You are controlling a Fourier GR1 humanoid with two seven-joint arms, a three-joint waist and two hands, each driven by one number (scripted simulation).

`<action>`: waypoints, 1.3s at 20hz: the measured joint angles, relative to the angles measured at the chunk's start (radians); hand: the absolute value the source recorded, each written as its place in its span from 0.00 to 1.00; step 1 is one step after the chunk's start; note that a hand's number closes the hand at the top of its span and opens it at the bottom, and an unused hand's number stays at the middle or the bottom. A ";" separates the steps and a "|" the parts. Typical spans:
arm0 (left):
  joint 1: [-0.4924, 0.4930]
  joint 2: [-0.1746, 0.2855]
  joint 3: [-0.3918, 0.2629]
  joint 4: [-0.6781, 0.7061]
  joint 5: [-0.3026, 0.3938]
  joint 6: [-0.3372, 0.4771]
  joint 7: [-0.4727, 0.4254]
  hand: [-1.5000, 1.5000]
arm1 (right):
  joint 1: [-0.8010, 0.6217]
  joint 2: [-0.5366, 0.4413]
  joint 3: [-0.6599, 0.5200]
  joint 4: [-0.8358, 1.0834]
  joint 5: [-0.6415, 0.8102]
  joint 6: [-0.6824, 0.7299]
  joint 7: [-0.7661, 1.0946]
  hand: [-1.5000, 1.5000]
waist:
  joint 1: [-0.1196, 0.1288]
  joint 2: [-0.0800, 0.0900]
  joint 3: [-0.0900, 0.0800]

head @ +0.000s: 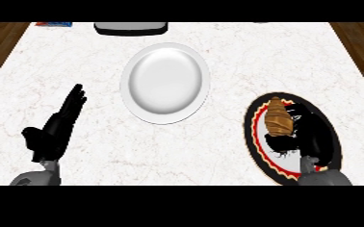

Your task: Pick the croissant from the plate and place it in the plate

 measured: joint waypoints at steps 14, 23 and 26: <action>0.020 0.002 0.012 -0.010 0.002 0.000 0.000 0.50 | 0.407 0.226 0.569 -0.526 0.802 0.041 0.387 1.00 | -0.011 0.004 0.011; 0.011 -0.009 -0.001 -0.009 -0.009 -0.003 -0.005 0.50 | 0.291 0.133 0.651 -0.598 1.145 0.152 0.429 1.00 | 0.009 0.010 0.013; 0.002 -0.008 -0.001 -0.008 -0.008 -0.005 0.001 0.50 | 0.246 0.102 0.674 -0.598 1.155 0.178 0.425 1.00 | 0.018 0.013 0.013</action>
